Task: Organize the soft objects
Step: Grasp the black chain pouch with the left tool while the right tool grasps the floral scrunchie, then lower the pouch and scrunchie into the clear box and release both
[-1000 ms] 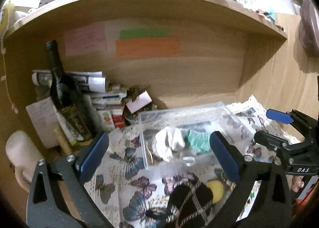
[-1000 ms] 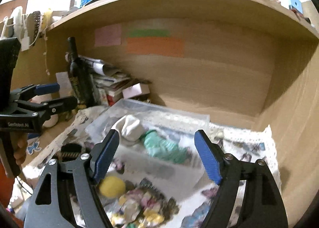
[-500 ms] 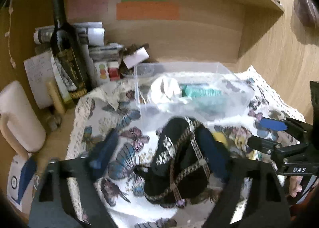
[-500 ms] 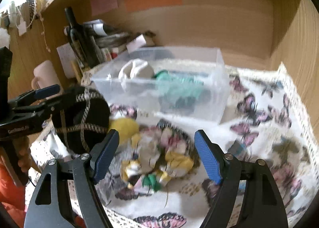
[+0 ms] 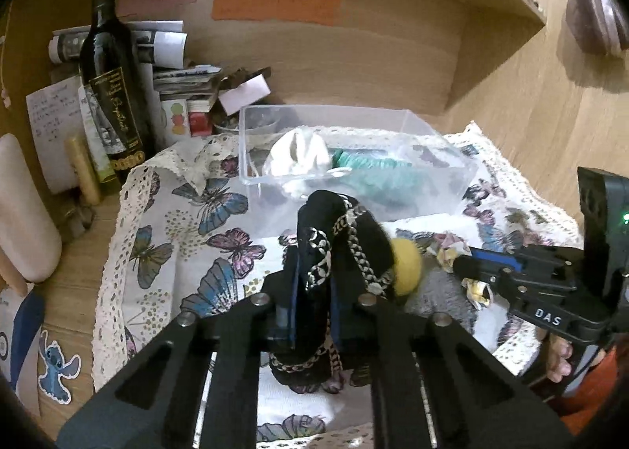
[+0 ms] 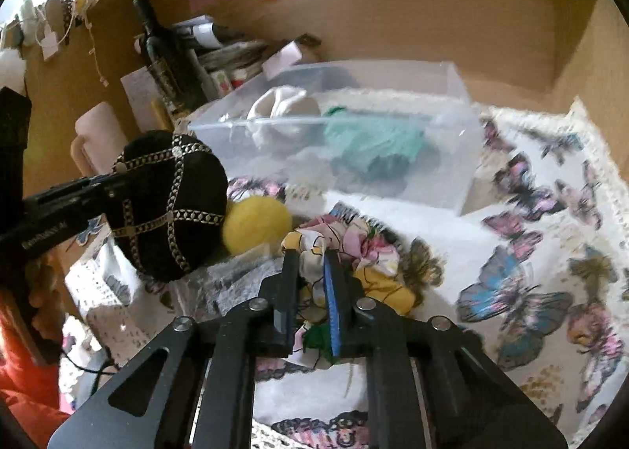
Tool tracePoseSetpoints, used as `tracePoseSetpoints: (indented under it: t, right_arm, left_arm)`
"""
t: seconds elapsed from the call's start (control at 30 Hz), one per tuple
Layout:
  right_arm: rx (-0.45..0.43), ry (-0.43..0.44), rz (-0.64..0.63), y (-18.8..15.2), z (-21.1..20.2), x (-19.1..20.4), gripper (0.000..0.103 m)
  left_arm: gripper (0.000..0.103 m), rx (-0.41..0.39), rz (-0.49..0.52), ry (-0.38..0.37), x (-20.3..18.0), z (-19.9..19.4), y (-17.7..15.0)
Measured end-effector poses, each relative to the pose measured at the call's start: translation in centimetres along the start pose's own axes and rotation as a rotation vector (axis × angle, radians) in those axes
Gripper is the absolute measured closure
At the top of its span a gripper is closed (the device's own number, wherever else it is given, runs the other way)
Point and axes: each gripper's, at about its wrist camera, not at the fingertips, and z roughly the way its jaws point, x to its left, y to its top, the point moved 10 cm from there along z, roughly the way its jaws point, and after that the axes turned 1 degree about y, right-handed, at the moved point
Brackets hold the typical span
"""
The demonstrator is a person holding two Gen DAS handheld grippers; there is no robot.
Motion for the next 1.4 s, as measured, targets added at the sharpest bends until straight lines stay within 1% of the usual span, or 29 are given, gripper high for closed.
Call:
tracePoseSetpoints:
  t: [0.1,0.2,0.37,0.5,0.7,0.9,1.0,1.1,1.27,1.4]
  right_arm:
    - [-0.045,-0.009,0.0,1.0,-1.3,-0.3,0.093]
    - [-0.082,-0.006,0.013,2.2,-2.5,-0.6,0.093]
    - [-0.161,-0.009,0.008,4.4,-4.4,-0.6,0.093]
    - [-0.21,-0.019,-0.009,6.3,-5.3,-0.8,0.093]
    - [-0.268,-0.034,-0.031,9.8,-5.7,-1.5,0.093]
    - [-0.274,-0.048,-0.076,12.9,-4.9,-2.2,0.093]
    - [-0.258,-0.06,-0.096,14.1,-3.6,-2.7,0.093]
    - [-0.221,-0.056,-0.103,14.5,-1.7,-3.0,0.093]
    - [-0.127,-0.049,-0.108,13.7,2.3,-3.4,0.093]
    - [-0.047,-0.045,-0.105,12.2,5.2,-3.8,0.093]
  left_arm:
    - [0.093,-0.032,0.022,0.014,-0.1,-1.0,1.1]
    - [0.093,-0.063,0.032,0.006,-0.3,-2.0,2.4]
    - [0.093,-0.141,0.061,0.021,-0.6,-3.7,5.3]
    - [0.093,-0.189,0.063,0.029,-0.5,-4.3,7.8]
    - [0.093,-0.254,0.046,0.046,0.2,-4.0,11.6]
    - [0.093,-0.279,0.022,0.076,1.3,-1.9,14.0]
    - [0.093,-0.261,0.014,0.083,1.8,0.2,14.2]
    - [0.093,-0.216,0.012,0.076,1.9,2.8,13.8]
    - [0.093,-0.11,0.06,0.088,1.2,7.7,12.1]
    - [0.093,-0.03,0.09,0.051,-0.1,10.6,10.5]
